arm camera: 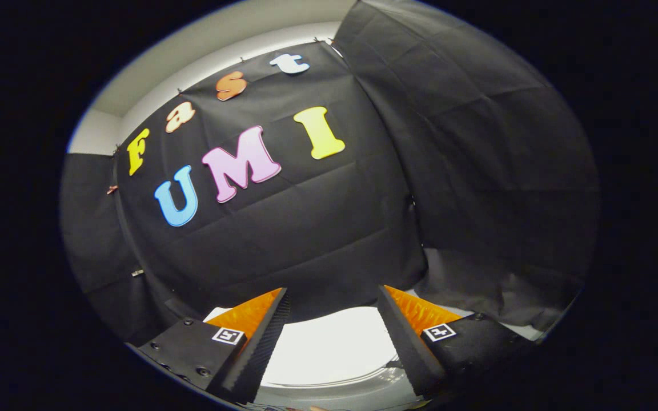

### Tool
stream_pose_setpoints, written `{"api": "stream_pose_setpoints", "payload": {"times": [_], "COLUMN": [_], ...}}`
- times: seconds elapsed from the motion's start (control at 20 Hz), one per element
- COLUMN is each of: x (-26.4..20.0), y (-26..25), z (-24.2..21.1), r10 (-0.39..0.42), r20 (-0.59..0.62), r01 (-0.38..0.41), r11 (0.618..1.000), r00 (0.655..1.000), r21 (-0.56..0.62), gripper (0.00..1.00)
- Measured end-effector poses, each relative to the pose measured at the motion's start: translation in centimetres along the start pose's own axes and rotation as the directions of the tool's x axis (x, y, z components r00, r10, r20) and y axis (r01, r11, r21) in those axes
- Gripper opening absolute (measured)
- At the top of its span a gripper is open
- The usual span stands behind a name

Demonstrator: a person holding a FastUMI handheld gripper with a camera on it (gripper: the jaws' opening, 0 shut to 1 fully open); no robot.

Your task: Open the toilet lid.

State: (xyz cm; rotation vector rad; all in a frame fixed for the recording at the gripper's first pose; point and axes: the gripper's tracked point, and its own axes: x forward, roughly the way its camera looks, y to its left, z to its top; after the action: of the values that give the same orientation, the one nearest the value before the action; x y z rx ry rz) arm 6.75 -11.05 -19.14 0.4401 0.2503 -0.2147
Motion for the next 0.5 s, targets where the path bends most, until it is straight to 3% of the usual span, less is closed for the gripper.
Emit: {"api": "stream_pose_setpoints", "payload": {"times": [0.5], "x": [4.6], "y": [-10.1], "z": [-10.2], "r10": [-0.138], "r20": [-0.198], "r01": [0.167], "r11": [0.976], "r00": [0.970], "r21": [0.140], "gripper": [0.98]}}
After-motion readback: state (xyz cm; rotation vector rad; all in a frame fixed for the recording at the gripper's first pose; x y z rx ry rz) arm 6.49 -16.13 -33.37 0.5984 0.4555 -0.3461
